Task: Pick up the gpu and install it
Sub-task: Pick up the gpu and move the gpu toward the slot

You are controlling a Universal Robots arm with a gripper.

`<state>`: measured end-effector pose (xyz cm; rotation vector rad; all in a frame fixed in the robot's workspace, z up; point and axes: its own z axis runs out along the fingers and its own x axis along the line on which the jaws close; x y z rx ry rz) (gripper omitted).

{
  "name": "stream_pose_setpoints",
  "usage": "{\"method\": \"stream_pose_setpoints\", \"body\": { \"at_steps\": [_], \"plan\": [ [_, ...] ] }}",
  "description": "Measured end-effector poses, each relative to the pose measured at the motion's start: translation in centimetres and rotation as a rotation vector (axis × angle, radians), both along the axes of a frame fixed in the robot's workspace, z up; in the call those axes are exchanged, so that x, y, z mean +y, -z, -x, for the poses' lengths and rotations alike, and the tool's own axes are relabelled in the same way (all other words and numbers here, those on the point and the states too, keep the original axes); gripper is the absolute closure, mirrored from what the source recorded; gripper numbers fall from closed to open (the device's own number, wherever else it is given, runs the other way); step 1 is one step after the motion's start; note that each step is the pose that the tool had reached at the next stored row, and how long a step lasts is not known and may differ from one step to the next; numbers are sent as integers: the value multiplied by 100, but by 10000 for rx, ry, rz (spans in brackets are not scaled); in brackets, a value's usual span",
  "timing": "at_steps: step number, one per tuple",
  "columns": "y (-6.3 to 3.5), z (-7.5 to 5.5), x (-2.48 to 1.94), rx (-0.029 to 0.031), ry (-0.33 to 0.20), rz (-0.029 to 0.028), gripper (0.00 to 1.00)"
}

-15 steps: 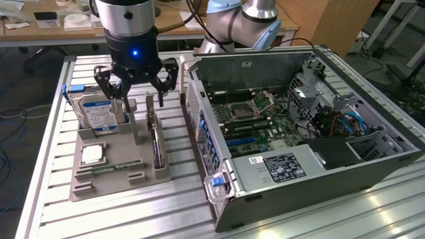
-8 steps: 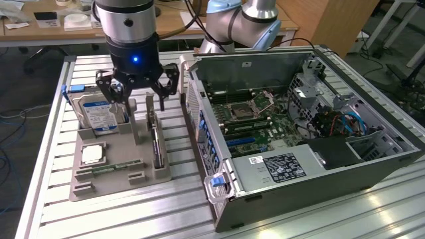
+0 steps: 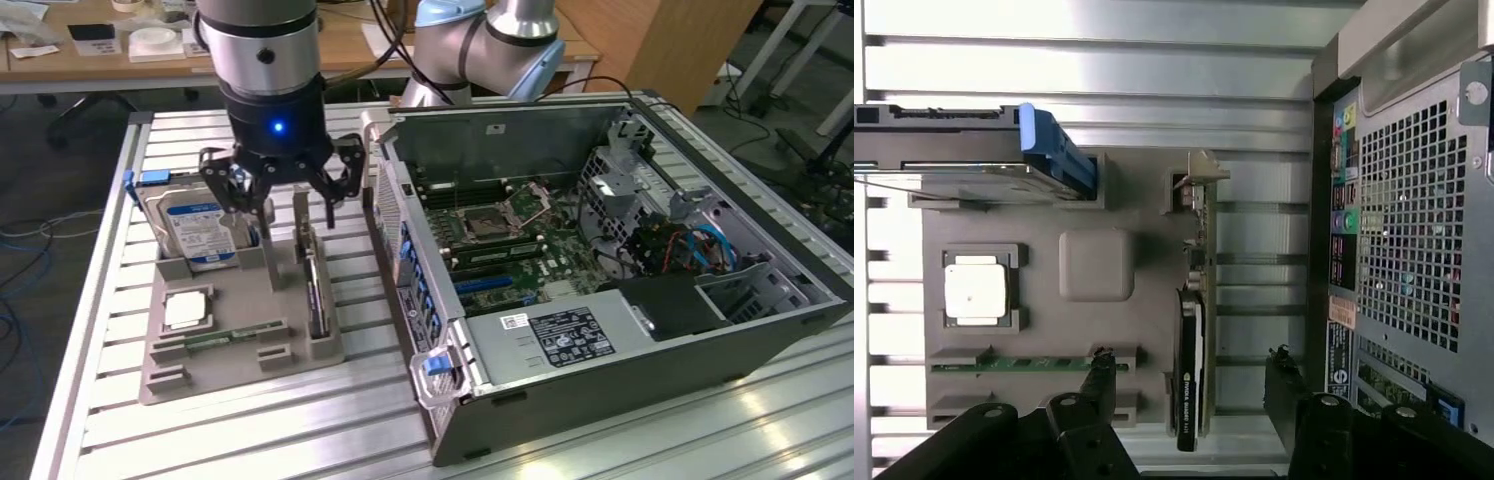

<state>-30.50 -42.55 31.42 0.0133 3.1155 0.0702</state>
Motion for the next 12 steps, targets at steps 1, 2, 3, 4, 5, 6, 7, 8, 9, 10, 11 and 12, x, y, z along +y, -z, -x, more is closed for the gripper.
{"method": "stream_pose_setpoints", "body": {
  "at_steps": [1, 2, 3, 4, 5, 6, 7, 8, 9, 10, 11, 12],
  "plan": [
    [8, -2, -2, 0, 20, 0, 29],
    [17, -2, -2, 0, 32, 0, 29],
    [28, -2, -2, 0, 38, 0, 29],
    [40, -2, -2, 0, 44, 0, 29],
    [53, -2, -3, 1, 54, 0, 29],
    [64, -3, -3, -1, 66, -1, 29],
    [74, -3, -3, 0, 79, 0, 29],
    [83, -3, -3, 0, 88, 0, 29],
    [95, -3, -3, 0, 97, 0, 29],
    [105, -3, -3, 0, 104, 0, 29],
    [114, -3, -3, 0, 109, 0, 29],
    [124, -3, -3, 0, 113, 0, 29]
  ]
}}
